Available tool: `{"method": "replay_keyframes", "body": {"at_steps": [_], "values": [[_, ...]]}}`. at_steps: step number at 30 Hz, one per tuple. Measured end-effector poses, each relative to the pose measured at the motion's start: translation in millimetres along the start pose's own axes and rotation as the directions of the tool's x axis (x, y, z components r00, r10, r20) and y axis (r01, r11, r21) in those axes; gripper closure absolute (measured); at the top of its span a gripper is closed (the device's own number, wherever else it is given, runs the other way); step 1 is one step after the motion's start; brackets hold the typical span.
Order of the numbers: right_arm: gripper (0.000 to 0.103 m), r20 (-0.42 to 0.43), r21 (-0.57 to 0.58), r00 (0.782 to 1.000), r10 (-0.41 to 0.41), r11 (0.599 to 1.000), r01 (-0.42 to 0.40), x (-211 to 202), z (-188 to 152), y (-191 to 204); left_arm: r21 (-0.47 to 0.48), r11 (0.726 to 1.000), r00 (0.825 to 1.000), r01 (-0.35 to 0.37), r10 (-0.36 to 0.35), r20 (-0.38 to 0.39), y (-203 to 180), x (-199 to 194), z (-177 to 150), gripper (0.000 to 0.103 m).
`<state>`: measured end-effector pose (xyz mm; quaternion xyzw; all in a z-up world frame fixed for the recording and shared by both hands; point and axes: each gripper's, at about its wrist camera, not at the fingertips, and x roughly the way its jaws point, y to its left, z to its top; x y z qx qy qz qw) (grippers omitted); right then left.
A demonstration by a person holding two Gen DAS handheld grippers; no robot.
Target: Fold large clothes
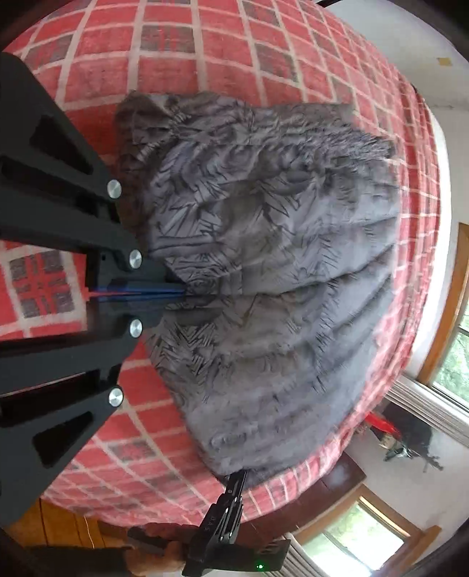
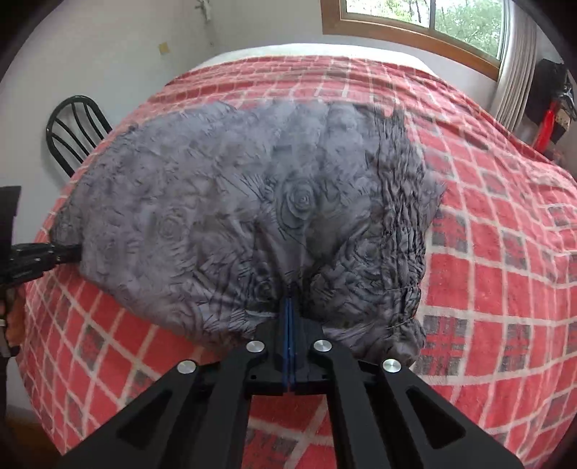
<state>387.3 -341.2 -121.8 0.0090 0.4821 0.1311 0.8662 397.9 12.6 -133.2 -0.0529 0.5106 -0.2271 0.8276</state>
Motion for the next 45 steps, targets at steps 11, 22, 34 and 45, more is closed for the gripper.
{"method": "replay_keyframes", "body": {"at_steps": [11,22,34,45], "values": [[0.103,-0.055,-0.081,0.998,-0.007,0.997,0.002,47,10,60,-0.07,0.996,0.999,-0.054,0.053,-0.008,43,-7,26,0.09],[0.091,0.023,-0.193,0.999,0.032,0.981,-0.027,6,34,111,-0.06,0.994,0.992,-0.091,0.096,0.082,76,-68,38,0.049],[0.075,0.004,-0.306,1.0,-0.023,0.952,0.023,33,34,158,-0.131,0.989,0.996,-0.064,0.071,0.052,112,-59,40,0.049],[0.085,-0.002,-0.003,0.984,-0.179,0.984,0.179,10,25,-26,-0.132,0.991,0.999,-0.026,0.03,0.027,105,-34,48,0.049]]}}
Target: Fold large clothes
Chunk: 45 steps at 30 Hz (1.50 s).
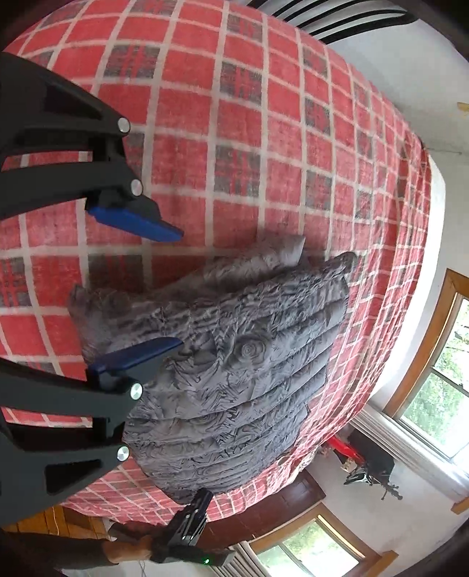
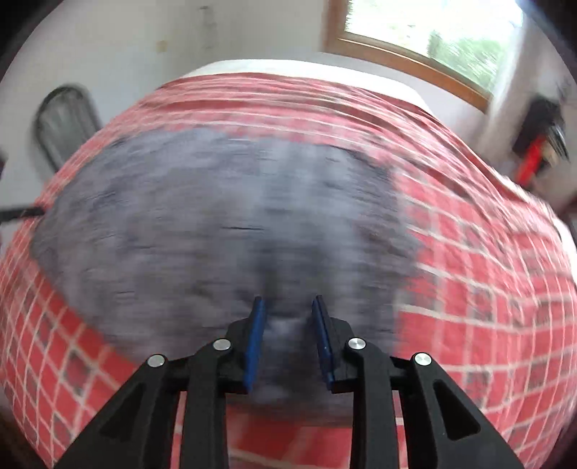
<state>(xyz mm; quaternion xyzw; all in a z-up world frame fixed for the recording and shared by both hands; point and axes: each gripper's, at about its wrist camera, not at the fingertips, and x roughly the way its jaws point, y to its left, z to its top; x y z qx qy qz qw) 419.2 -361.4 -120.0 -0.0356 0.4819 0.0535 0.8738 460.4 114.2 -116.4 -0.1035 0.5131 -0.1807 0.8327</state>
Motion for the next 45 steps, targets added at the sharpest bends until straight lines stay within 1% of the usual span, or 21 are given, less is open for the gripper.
{"method": "replay_keyframes", "body": {"at_steps": [2,6,9,12,17,20,22,25,28,29,30,32,33,35,37,38,40,41,42,43,45], "values": [[0.094,0.0,0.032,0.999,0.032,0.999,-0.032,-3,-2,-14,0.015,1.0,1.0,-0.005,0.005,-0.007,-7,4,0,0.049],[0.094,0.014,-0.032,1.0,0.019,0.999,-0.018,-11,-7,-4,0.031,0.999,1.0,-0.012,0.012,-0.005,-14,7,4,0.049],[0.094,-0.031,-0.042,0.999,0.018,0.999,-0.019,10,-14,-2,0.02,1.0,1.0,-0.012,0.012,-0.011,-14,11,8,0.049],[0.094,-0.036,-0.047,0.999,0.021,0.999,-0.023,19,-17,0,0.005,1.0,0.999,-0.021,0.021,-0.028,-12,19,9,0.049],[0.095,-0.046,-0.051,0.998,0.053,0.997,-0.055,21,-17,-8,0.001,1.0,0.999,-0.022,0.022,-0.029,-10,22,17,0.048],[0.095,-0.048,-0.033,0.995,0.086,0.996,-0.087,24,-17,-14,-0.011,1.0,1.0,0.001,-0.001,-0.015,-9,19,24,0.048],[0.095,-0.045,-0.034,0.995,0.089,0.995,-0.091,25,-18,-13,-0.011,1.0,1.0,0.018,-0.018,-0.014,-11,21,28,0.046],[0.095,-0.041,-0.037,0.995,0.094,0.995,-0.095,26,-19,-13,-0.022,0.999,0.999,0.041,-0.041,-0.032,-10,31,34,0.039],[0.095,-0.042,-0.031,0.993,0.11,0.993,-0.112,26,-19,-16,-0.054,0.998,0.998,0.019,-0.022,-0.055,-2,48,38,0.035],[0.095,-0.043,-0.029,0.993,0.114,0.993,-0.116,27,-19,-17,-0.067,0.998,0.998,0.021,-0.025,-0.059,1,51,39,0.03],[0.095,-0.044,-0.028,0.992,0.118,0.993,-0.119,27,-19,-17,-0.091,0.995,0.997,0.032,-0.038,-0.064,6,56,41,0.023],[0.095,-0.046,-0.028,0.992,0.121,0.992,-0.122,28,-19,-18,-0.147,0.986,0.992,0.082,-0.095,-0.083,16,65,40,0.014],[0.095,-0.047,-0.03,0.992,0.121,0.992,-0.122,28,-19,-17,-0.159,0.982,0.99,0.099,-0.114,-0.085,17,68,39,0.011],[0.095,-0.048,-0.03,0.991,0.122,0.992,-0.124,28,-18,-18,-0.155,0.98,0.988,0.123,-0.136,-0.077,16,72,40,0.007],[0.095,-0.048,-0.027,0.991,0.124,0.992,-0.125,28,-18,-18,-0.149,0.98,0.987,0.131,-0.143,-0.077,15,75,41,0.006],[0.095,-0.048,-0.026,0.991,0.124,0.992,-0.125,28,-18,-17,-0.156,0.979,0.987,0.134,-0.146,-0.073,16,76,43,0.007],[0.095,-0.047,-0.026,0.991,0.122,0.992,-0.123,28,-19,-18,-0.166,0.973,0.982,0.158,-0.173,-0.079,16,77,45,0.038],[0.095,-0.048,-0.027,0.992,0.12,0.992,-0.121,28,-19,-18,-0.194,0.956,0.965,0.221,-0.243,-0.097,15,78,47,0.058],[0.095,-0.049,-0.026,0.992,0.12,0.992,-0.122,28,-19,-18,-0.188,0.96,0.969,0.207,-0.228,-0.099,12,75,50,0.065],[0.095,-0.05,-0.023,0.991,0.12,0.992,-0.122,28,-19,-18,-0.171,0.965,0.97,0.199,-0.218,-0.104,9,73,52,0.068],[0.095,-0.05,-0.019,0.991,0.12,0.992,-0.121,27,-19,-18,-0.161,0.968,0.972,0.19,-0.208,-0.107,3,66,56,0.078]]}}
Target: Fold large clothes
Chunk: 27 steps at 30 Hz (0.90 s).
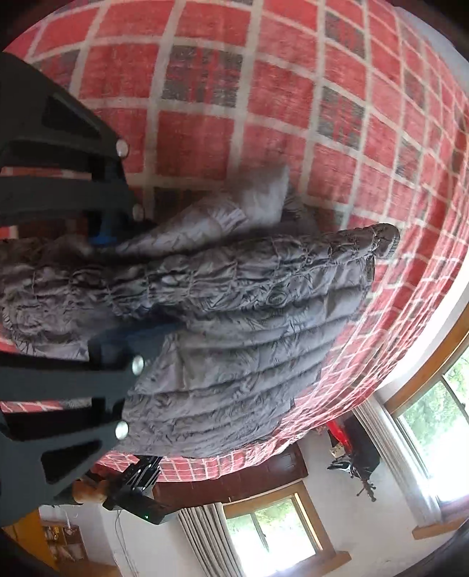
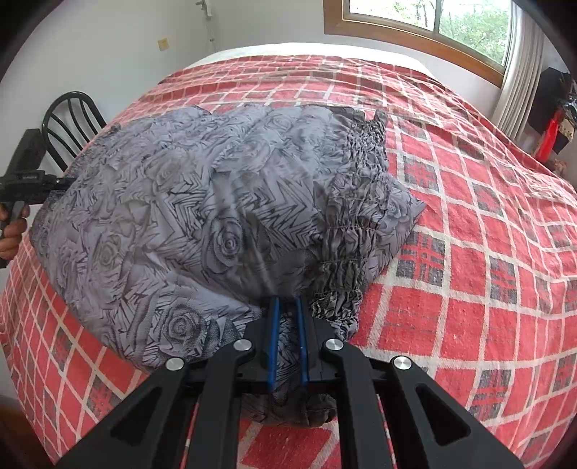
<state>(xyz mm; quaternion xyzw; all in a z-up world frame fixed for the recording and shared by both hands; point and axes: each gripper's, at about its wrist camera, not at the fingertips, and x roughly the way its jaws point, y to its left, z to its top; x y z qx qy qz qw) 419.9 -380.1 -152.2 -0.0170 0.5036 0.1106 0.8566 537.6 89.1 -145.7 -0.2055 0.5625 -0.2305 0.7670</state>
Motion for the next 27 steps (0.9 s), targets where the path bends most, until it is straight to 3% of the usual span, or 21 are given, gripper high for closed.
{"method": "replay_keyframes", "body": {"at_steps": [5,14,21,27], "values": [[0.095,0.003,0.012,1.0,0.0,1.0,0.0,-8,-3,-1,0.043,0.999,0.999,0.009,-0.011,0.04,-31,-29,3,0.087],[0.095,0.015,0.017,1.0,-0.01,1.0,0.009,-26,-11,-1,0.163,0.987,0.999,0.001,-0.01,0.053,-123,-62,7,0.089],[0.095,0.022,0.026,1.0,0.004,1.0,-0.005,-35,-18,-5,0.218,0.976,0.999,-0.015,0.005,0.048,-176,-56,12,0.089],[0.095,0.019,0.015,1.0,0.01,1.0,-0.01,-31,-20,-4,0.271,0.963,1.0,-0.017,0.013,0.013,-227,-22,15,0.089]]}}
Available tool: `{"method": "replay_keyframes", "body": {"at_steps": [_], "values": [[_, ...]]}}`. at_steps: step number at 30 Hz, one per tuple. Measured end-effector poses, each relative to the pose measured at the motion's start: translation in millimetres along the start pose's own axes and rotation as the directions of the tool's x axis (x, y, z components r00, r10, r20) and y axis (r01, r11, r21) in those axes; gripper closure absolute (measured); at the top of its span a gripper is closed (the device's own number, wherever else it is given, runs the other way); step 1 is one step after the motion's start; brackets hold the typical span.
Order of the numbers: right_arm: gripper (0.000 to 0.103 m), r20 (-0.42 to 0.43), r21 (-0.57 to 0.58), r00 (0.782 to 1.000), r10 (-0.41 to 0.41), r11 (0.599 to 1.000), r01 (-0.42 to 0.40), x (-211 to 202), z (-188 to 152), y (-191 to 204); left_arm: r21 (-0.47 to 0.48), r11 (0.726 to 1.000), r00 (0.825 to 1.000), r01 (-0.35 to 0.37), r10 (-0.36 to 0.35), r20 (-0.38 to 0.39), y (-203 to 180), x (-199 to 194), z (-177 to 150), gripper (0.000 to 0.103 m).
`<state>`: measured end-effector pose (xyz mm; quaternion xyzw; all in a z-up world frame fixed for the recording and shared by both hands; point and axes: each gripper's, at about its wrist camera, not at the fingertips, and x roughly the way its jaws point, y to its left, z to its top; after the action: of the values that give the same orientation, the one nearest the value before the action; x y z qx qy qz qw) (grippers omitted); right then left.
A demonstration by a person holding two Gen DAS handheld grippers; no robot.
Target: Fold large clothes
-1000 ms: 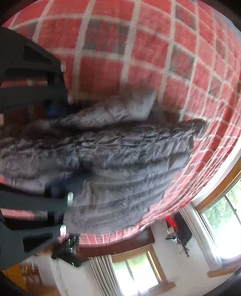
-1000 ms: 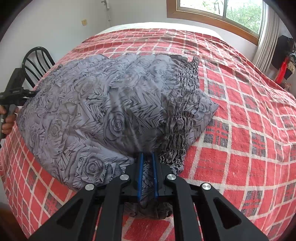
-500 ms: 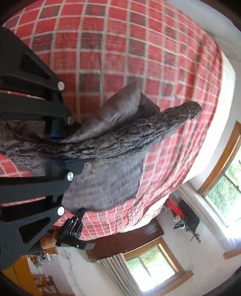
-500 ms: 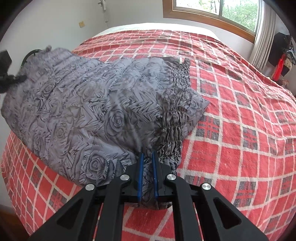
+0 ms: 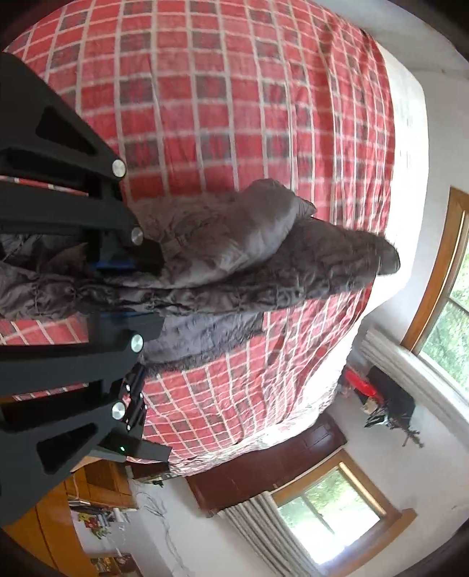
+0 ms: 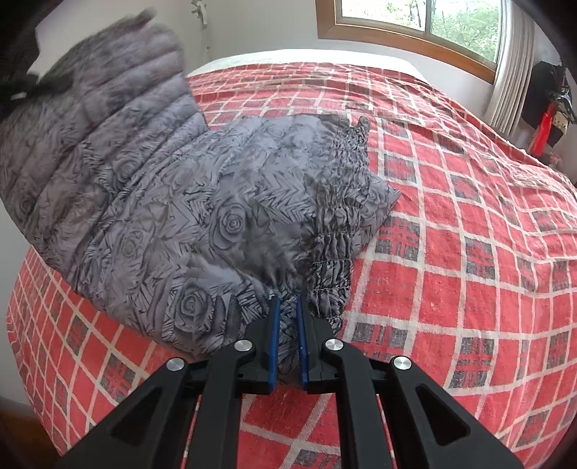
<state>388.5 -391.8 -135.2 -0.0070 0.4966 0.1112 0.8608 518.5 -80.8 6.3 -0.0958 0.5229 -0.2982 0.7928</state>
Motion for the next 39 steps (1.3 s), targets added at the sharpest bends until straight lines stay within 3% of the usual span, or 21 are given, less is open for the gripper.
{"method": "replay_keyframes", "body": {"at_steps": [7,18,22,24,28,34,39], "values": [[0.095,0.002,-0.005,1.0,0.021,1.0,-0.021,2,-2,-2,0.058,0.998,0.999,-0.009,0.011,-0.048,-46,42,3,0.089],[0.096,0.01,-0.013,0.999,0.047,0.999,-0.047,0,-4,-5,0.108,0.994,0.994,-0.018,0.029,-0.102,-86,100,-8,0.087],[0.096,0.008,-0.003,0.997,0.071,0.997,-0.071,-1,-6,-9,0.103,0.993,0.991,0.05,-0.036,-0.129,-96,121,-13,0.077],[0.096,0.009,0.002,0.996,0.085,0.996,-0.085,-3,-6,-11,0.103,0.991,0.989,0.082,-0.069,-0.129,-100,128,-16,0.067],[0.096,0.014,0.026,0.993,0.115,0.993,-0.116,-10,-6,-18,0.082,0.985,0.982,0.152,-0.141,-0.124,-101,143,-25,0.06],[0.092,0.044,0.106,0.982,0.186,0.976,-0.189,-31,2,-35,0.063,0.981,0.982,0.186,-0.183,-0.052,-97,125,-31,0.058],[0.084,0.093,0.16,0.968,0.232,0.956,-0.245,-53,23,-42,0.088,0.985,0.988,0.149,-0.152,0.029,-91,84,-31,0.052]]}}
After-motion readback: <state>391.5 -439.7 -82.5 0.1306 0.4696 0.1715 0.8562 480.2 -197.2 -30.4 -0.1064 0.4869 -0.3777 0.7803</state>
